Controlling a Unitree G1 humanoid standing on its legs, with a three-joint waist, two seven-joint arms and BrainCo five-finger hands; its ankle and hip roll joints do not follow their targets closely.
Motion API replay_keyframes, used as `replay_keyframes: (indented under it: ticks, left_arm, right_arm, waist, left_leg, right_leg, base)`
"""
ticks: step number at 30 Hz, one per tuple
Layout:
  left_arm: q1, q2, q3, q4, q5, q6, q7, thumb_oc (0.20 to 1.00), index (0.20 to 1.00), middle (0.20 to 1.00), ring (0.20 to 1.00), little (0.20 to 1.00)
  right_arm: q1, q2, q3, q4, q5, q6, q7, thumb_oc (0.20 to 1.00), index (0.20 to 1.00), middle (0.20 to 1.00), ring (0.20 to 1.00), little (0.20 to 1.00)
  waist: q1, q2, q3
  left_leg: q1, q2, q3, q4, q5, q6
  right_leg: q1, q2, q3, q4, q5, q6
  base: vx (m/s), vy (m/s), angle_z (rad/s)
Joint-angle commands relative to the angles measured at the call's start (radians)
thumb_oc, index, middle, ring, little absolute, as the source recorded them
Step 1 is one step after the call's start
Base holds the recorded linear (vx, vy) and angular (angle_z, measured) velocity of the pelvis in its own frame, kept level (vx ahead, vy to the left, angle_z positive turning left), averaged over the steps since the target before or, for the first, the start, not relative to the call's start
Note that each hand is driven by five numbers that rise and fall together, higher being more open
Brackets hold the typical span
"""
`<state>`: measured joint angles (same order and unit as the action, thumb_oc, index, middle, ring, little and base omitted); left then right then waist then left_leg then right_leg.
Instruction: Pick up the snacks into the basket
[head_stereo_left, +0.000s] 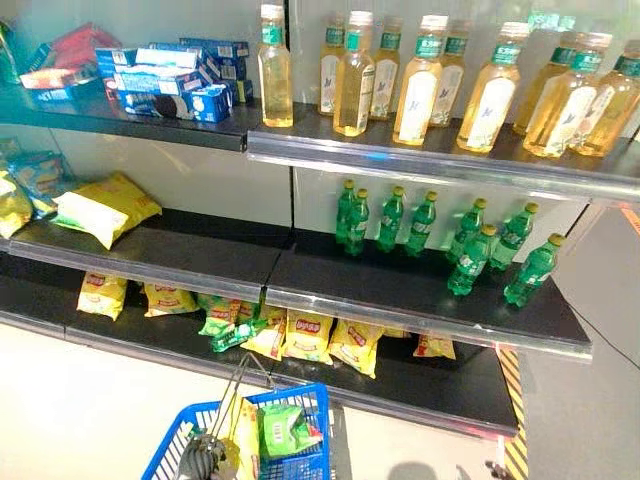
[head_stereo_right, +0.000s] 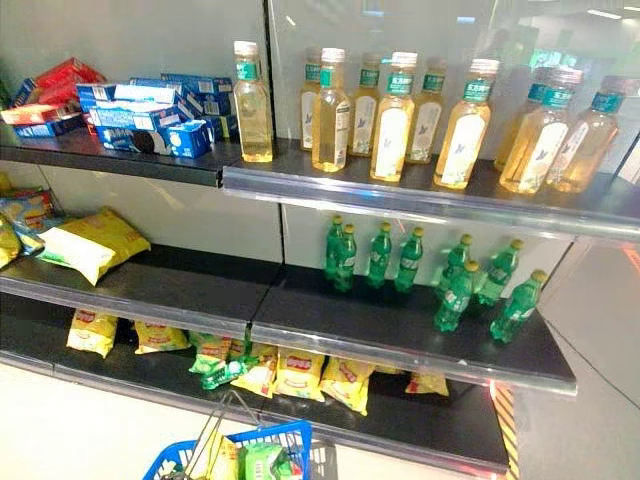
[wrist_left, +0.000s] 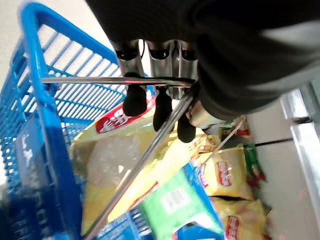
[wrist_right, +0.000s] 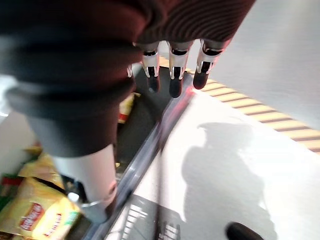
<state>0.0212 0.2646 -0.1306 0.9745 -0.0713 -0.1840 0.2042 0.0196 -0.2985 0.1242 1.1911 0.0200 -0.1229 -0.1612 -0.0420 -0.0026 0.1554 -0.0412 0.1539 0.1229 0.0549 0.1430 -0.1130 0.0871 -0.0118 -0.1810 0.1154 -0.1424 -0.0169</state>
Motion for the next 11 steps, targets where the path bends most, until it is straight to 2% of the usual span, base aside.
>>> replay_keyframes:
  ticks: [1, 6, 11]
  left_arm:
    - [0.013, -0.018, -0.01, 0.071, -0.005, 0.016, -0.052, 0.2, 0.2, 0.2, 0.2, 0.2]
    - [0.003, -0.037, -0.032, 0.163, 0.02, 0.029, -0.078, 0.2, 0.2, 0.2, 0.2, 0.2]
    - [-0.016, -0.033, -0.041, 0.146, 0.018, 0.03, -0.071, 0.2, 0.2, 0.2, 0.2, 0.2]
  right_arm:
    - [-0.055, -0.009, -0.022, 0.042, 0.09, 0.011, -0.001, 1.0, 1.0, 1.0, 1.0, 1.0]
    - [-0.068, 0.003, -0.007, 0.062, 0.062, 0.02, 0.0, 1.0, 1.0, 1.0, 1.0, 1.0]
    - [-0.089, 0.014, 0.015, 0.045, 0.066, 0.022, 0.005, 1.0, 1.0, 1.0, 1.0, 1.0]
  waist:
    - [0.005, -0.038, 0.007]
    - [0.002, -0.029, -0.031]
    - [-0.002, -0.022, -0.049]
  left_leg:
    - [-0.043, -0.084, -0.096, 0.196, -0.203, 0.034]
    - [0.011, -0.096, -0.084, 0.114, -0.208, 0.044]
    - [0.051, -0.096, -0.072, 0.042, -0.201, 0.051]
  right_leg:
    - [-0.04, -0.028, 0.08, -0.042, 0.047, 0.079]
    - [-0.03, -0.035, 0.084, -0.062, 0.061, 0.094]
    - [-0.033, -0.042, 0.092, -0.069, 0.075, 0.106]
  base:
    - [0.01, -0.007, -0.25]
    - [0.06, 0.047, -0.27]
    - [0.04, 0.068, -0.02]
